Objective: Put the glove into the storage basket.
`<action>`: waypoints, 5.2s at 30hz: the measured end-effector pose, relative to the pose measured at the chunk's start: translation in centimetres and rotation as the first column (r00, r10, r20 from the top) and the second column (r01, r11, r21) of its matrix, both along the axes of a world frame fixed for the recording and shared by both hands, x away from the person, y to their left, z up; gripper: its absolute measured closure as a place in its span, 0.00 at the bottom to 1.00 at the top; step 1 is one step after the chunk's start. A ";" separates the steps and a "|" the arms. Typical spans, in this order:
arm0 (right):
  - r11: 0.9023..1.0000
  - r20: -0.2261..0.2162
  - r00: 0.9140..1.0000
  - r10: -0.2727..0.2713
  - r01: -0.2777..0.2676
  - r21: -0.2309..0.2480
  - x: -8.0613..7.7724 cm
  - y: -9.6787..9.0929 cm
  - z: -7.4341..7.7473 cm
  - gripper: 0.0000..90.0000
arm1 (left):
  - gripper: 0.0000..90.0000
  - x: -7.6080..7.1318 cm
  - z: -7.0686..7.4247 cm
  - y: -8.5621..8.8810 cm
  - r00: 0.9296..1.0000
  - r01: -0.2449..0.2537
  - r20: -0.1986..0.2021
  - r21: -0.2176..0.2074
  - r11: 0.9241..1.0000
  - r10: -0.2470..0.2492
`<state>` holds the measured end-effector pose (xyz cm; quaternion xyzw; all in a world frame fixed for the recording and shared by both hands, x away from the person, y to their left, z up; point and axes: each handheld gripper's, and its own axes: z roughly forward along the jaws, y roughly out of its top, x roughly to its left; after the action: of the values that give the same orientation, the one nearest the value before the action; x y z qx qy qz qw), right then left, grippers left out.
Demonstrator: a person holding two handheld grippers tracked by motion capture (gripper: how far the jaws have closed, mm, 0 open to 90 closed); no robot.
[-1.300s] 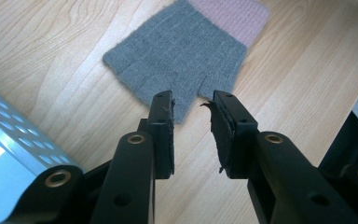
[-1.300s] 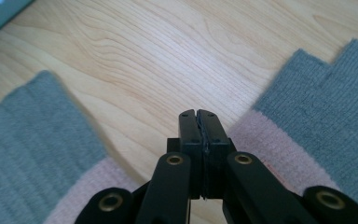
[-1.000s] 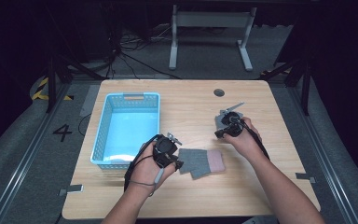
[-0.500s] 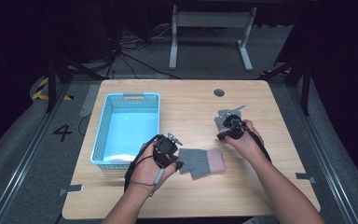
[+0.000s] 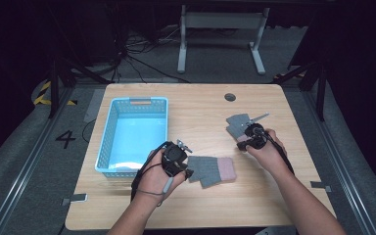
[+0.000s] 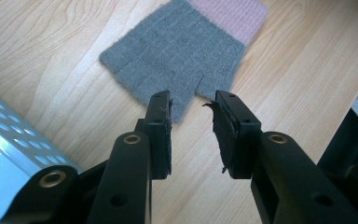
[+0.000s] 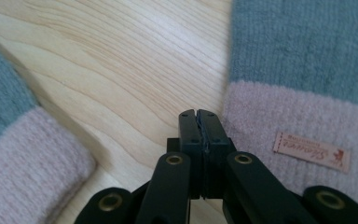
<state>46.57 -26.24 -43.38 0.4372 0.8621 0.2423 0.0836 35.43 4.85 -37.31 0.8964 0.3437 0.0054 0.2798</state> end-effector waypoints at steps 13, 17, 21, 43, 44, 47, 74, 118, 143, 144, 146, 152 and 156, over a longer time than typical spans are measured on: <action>1.000 0.004 1.000 -0.015 0.015 0.021 -0.5 -1.3 0.2 1.00 | 0.75 0.1 0.0 0.2 1.000 -0.003 -0.003 -0.003 1.000 0.003; 0.999 0.016 1.000 -0.003 0.002 0.054 -0.8 -1.2 1.1 0.97 | 0.75 0.1 0.0 0.1 1.000 -0.001 -0.002 -0.005 1.000 0.000; 0.997 0.038 0.999 0.003 -0.006 0.080 -1.0 -1.2 2.3 0.91 | 0.74 0.1 0.0 0.1 1.000 -0.003 -0.003 -0.005 1.000 0.002; 0.998 0.053 0.996 -0.070 0.070 0.006 4.8 -2.4 2.6 0.68 | 0.73 -0.1 -0.2 0.6 1.000 -0.017 -0.010 0.001 1.000 0.017; 0.998 0.054 0.996 -0.069 0.068 0.007 5.1 -2.5 2.3 0.67 | 0.73 -0.1 -0.3 0.6 1.000 -0.017 -0.012 0.003 1.000 0.017; 0.996 0.051 0.995 -0.085 0.085 0.002 5.7 -2.7 1.6 0.64 | 0.73 -0.1 -0.3 0.6 1.000 -0.016 -0.014 0.004 1.000 0.016; 0.995 0.057 0.993 -0.101 0.102 -0.019 5.5 -2.3 1.1 0.95 | 0.72 -0.1 -0.1 0.5 1.000 -0.005 -0.011 -0.009 1.000 0.005; 0.952 0.080 0.953 0.291 -0.297 0.071 -5.3 3.3 7.7 0.95 | 0.72 -0.3 0.5 0.7 1.000 -0.007 -0.009 -0.015 1.000 0.007; 0.883 -0.001 0.883 0.469 -0.469 0.005 -7.5 7.8 3.8 0.94 | 0.72 -0.2 0.2 0.6 1.000 -0.003 -0.020 -0.008 1.000 0.003; 0.883 0.001 0.883 0.470 -0.470 -0.002 -7.5 7.8 3.6 0.94 | 0.72 -0.2 0.2 0.5 1.000 0.003 -0.017 -0.003 1.000 -0.003; 0.881 -0.009 0.881 0.473 -0.473 -0.015 -7.5 7.9 3.3 0.94 | 0.72 -0.3 0.0 0.1 1.000 0.012 -0.024 0.003 1.000 -0.012; 0.874 -0.015 0.875 0.485 -0.485 -0.026 -7.5 8.3 2.4 0.93 | 0.72 -0.1 -0.5 0.0 0.999 0.012 -0.032 0.011 1.000 -0.012; 0.876 -0.015 0.876 0.482 -0.483 -0.022 -7.6 8.3 1.9 0.90 | 0.72 -0.1 -0.6 -0.3 0.999 0.017 -0.035 0.019 1.000 -0.017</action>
<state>39.01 -17.96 -41.43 0.2087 0.9472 0.2424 0.0222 35.34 4.56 -37.95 0.9019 0.3408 -0.0095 0.2652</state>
